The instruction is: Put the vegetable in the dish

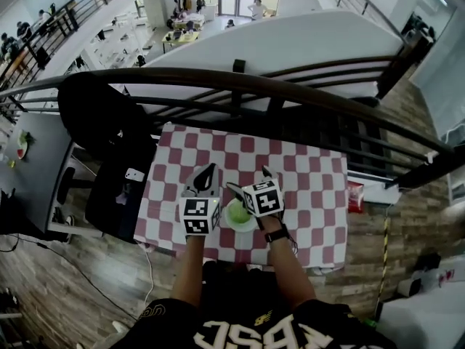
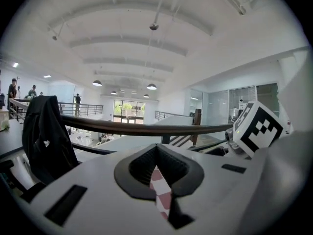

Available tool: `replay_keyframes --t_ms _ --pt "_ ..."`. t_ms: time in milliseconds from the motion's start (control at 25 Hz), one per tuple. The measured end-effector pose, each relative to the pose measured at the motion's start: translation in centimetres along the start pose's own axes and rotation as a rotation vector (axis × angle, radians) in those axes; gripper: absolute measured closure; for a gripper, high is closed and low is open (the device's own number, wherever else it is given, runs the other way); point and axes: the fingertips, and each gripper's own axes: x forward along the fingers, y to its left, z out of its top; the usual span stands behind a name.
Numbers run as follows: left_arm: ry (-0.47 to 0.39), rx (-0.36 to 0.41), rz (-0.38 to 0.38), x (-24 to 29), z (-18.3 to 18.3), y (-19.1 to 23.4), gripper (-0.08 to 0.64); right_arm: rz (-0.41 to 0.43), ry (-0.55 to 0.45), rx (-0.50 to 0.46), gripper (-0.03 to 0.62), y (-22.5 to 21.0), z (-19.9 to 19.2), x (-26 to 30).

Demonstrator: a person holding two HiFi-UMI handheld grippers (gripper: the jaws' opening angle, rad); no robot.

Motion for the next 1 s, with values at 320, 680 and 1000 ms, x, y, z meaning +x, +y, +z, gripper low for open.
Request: replay_keyframes --t_ms 320,680,1000 --pt "-0.122 -0.005 0.021 -2.7 7.1 0.8 0.541 -0.086 -0.241 -0.02 0.034 -0.8 8.0 -5.7" --pt "-0.192 0.067 -0.001 -2.8 10.1 -0.6 0.541 -0.108 -0.427 -0.033 0.043 -0.4 13.4 -10.8" --pt "-0.239 0.101 -0.024 -2.6 12.6 -1.2 0.541 -0.14 -0.503 -0.025 0.09 -1.1 15.3 -13.0"
